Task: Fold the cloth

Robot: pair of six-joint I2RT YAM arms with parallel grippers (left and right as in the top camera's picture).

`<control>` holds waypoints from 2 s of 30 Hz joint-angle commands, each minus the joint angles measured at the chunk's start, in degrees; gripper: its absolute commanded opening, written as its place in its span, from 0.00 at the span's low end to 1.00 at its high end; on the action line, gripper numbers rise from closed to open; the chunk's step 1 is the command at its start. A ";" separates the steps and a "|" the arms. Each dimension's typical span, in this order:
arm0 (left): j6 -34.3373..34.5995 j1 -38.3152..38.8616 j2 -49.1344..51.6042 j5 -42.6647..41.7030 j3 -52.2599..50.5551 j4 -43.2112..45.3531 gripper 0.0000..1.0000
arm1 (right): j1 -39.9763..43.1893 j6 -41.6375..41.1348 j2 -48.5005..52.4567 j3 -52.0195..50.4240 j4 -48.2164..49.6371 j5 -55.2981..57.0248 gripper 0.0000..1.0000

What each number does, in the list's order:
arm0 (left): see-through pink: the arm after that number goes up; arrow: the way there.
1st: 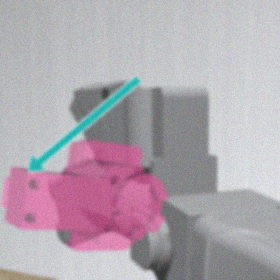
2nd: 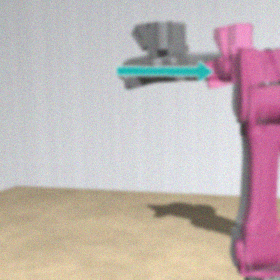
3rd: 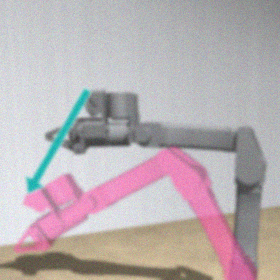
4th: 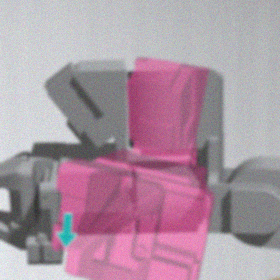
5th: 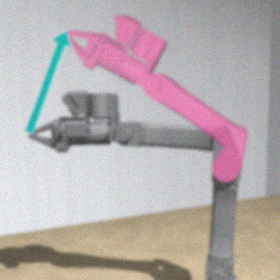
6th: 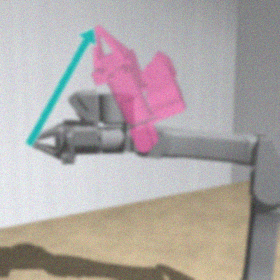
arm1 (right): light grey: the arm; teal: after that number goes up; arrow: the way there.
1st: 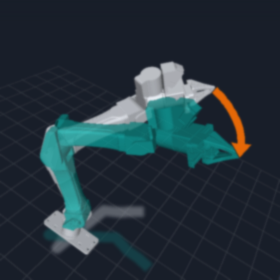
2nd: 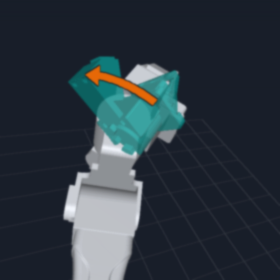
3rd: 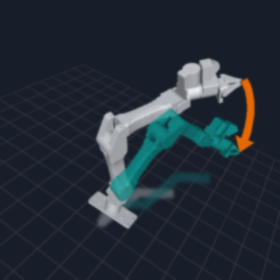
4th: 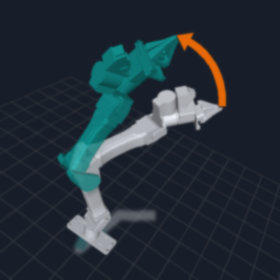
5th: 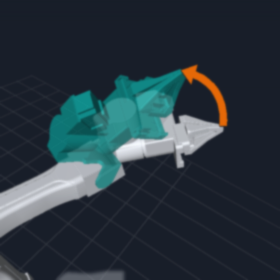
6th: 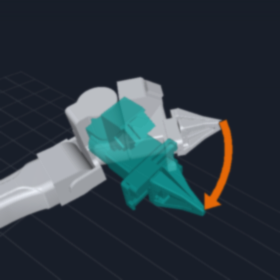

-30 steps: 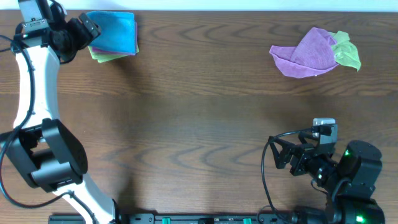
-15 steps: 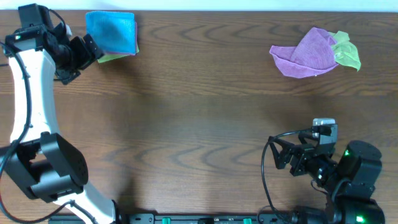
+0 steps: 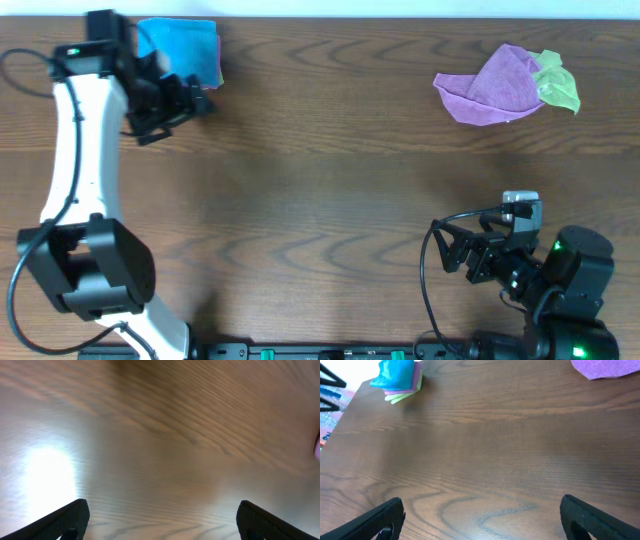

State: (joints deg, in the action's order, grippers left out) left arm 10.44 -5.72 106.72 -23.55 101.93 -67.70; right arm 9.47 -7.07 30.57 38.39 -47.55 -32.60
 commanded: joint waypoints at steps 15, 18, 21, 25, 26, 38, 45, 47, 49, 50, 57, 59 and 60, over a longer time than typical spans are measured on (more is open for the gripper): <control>2.49 17.84 -23.78 11.63 -30.12 24.24 0.95 | 0.42 0.31 -0.28 -0.37 -0.04 -0.63 0.99; 2.45 17.73 -31.17 11.74 -38.14 26.58 0.95 | 0.42 0.31 -0.28 -0.37 -0.04 -0.63 0.99; 2.43 17.73 -38.93 12.92 -45.29 28.06 0.95 | 0.42 0.31 -0.31 -0.37 -0.04 -0.63 0.99; 2.40 17.51 -49.42 13.81 -54.01 30.97 0.95 | 0.42 0.31 -0.28 -0.37 -0.04 -0.63 0.99; 2.40 17.18 -52.19 13.90 -56.08 31.43 0.95 | 0.42 0.31 -0.28 -0.37 -0.04 -0.63 0.99; -7.98 8.57 -79.62 13.00 -70.99 27.96 0.95 | 0.42 0.31 -0.31 -0.37 -0.04 -0.63 0.99; -14.60 6.82 -88.46 13.09 -74.69 23.98 0.95 | 0.42 0.31 -0.31 -0.37 -0.04 -0.66 0.99; -14.75 6.82 -90.73 13.22 -76.32 23.98 0.95 | 0.42 0.31 -0.28 -0.37 -0.04 -0.63 0.99; -14.75 6.82 -93.26 13.25 -78.36 24.00 0.95 | 0.42 0.31 -0.31 -0.37 -0.04 -0.63 0.99; -14.75 6.82 -94.60 13.25 -79.56 24.02 0.95 | 0.42 0.31 -0.28 -0.37 -0.04 -0.63 0.99; -14.75 6.82 -100.04 13.27 -85.15 23.93 0.95 | 0.42 0.31 -0.31 -0.37 -0.04 -0.63 0.99; -14.78 6.80 -101.13 13.68 -86.09 23.85 0.95 | 0.42 0.31 -0.28 -0.37 -0.04 -0.63 0.99; -14.80 6.80 -101.77 13.99 -86.64 23.69 0.95 | 0.42 0.31 -0.31 -0.37 -0.04 -0.63 0.99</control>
State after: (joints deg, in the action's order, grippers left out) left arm -3.29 1.50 6.55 -10.37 16.34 -43.70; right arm 9.47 -7.09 30.57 38.28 -47.53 -32.62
